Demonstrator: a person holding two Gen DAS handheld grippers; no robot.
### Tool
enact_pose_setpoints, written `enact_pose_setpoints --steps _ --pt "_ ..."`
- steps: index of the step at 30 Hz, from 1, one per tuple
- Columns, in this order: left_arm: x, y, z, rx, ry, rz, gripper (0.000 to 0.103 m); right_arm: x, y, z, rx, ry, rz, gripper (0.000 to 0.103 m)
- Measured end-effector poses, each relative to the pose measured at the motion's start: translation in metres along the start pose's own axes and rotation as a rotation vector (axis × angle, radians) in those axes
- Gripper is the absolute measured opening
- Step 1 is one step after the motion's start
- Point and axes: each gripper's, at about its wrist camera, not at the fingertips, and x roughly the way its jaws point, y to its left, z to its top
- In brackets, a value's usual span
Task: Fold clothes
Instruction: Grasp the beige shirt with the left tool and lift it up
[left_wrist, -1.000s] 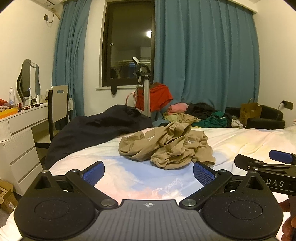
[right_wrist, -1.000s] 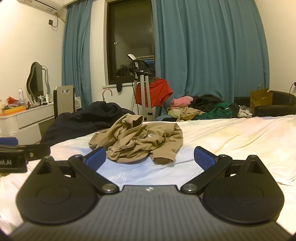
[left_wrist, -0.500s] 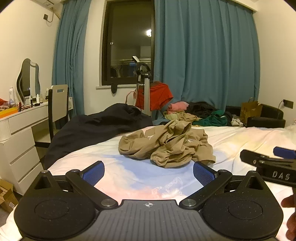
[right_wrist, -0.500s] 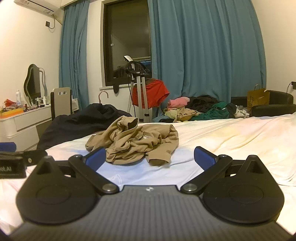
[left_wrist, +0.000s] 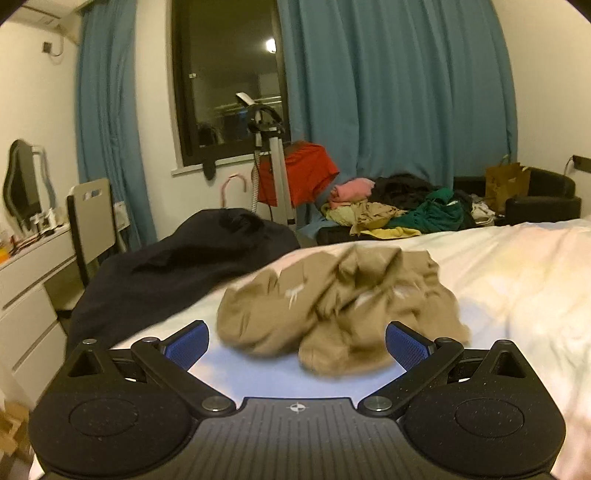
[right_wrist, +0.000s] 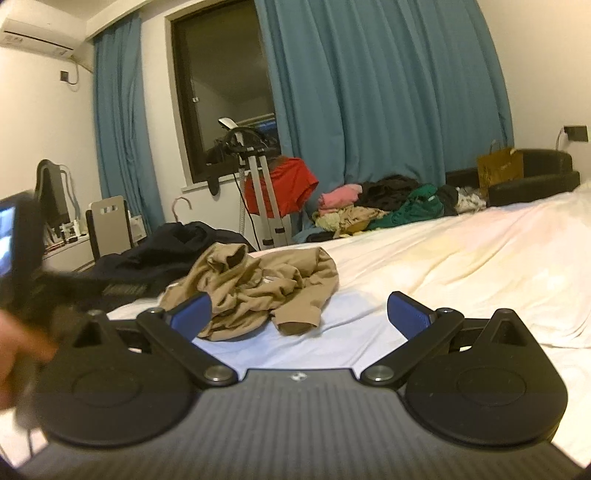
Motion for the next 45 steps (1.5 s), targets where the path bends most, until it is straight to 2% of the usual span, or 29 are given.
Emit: enact_pose_setpoints --steps 3,8,12,14,16,18,20,22,24,27,30,34,37,39,41,43,45 --pt "0.046 -0.009 0.016 0.009 0.011 -0.054 0.102 0.016 -0.007 -0.008 -0.008 0.012 -0.020 0.103" --pt "0.111 -0.033 0.035 0.090 0.006 -0.035 0.102 0.051 -0.018 -0.018 -0.001 0.059 -0.036 0.103" --pt "0.153 -0.055 0.046 0.147 -0.008 -0.059 0.102 0.066 -0.028 -0.025 0.033 0.071 -0.023 0.103" --pt "0.173 -0.068 0.049 0.209 0.011 -0.011 0.102 0.070 -0.032 -0.031 0.039 0.087 -0.022 0.103" --pt "0.191 -0.077 0.049 0.286 0.029 0.076 0.102 0.076 -0.038 -0.035 0.065 0.111 -0.017 0.103" --pt "0.204 -0.076 0.047 0.343 0.093 0.177 0.101 0.079 -0.044 -0.037 0.086 0.112 -0.024 0.103" --pt "0.209 -0.069 0.048 0.355 0.149 0.239 0.099 0.082 -0.048 -0.038 0.103 0.116 -0.031 0.103" --pt "0.201 -0.059 0.053 0.349 0.098 0.220 0.099 0.084 -0.052 -0.038 0.117 0.117 -0.034 0.103" --pt "0.189 -0.048 0.064 0.357 0.009 0.237 0.100 0.084 -0.053 -0.038 0.119 0.105 -0.034 0.103" --pt "0.155 -0.032 0.084 0.257 -0.127 0.261 0.099 0.078 -0.052 -0.036 0.120 0.053 -0.035 0.103" --pt "0.105 -0.027 0.097 0.191 -0.271 0.245 0.099 0.065 -0.052 -0.032 0.125 -0.041 -0.032 0.103" --pt "0.026 -0.027 0.098 0.155 -0.412 0.193 0.098 0.046 -0.045 -0.028 0.103 -0.190 -0.008 0.103" --pt "-0.036 -0.029 0.093 0.120 -0.510 0.136 0.098 0.035 -0.038 -0.027 0.096 -0.249 0.033 0.103" --pt "-0.070 -0.035 0.090 0.106 -0.548 0.108 0.098 0.027 -0.033 -0.026 0.101 -0.269 0.059 0.103" --pt "-0.099 -0.038 0.082 0.118 -0.583 0.079 0.098 0.017 -0.028 -0.023 0.102 -0.246 0.106 0.103" --pt "-0.123 -0.040 0.072 0.128 -0.587 0.027 0.099 0.006 -0.017 -0.019 0.086 -0.188 0.176 0.103" --pt "-0.126 -0.029 0.062 0.099 -0.571 0.007 0.099 -0.008 -0.001 -0.020 0.057 -0.141 0.213 0.103"
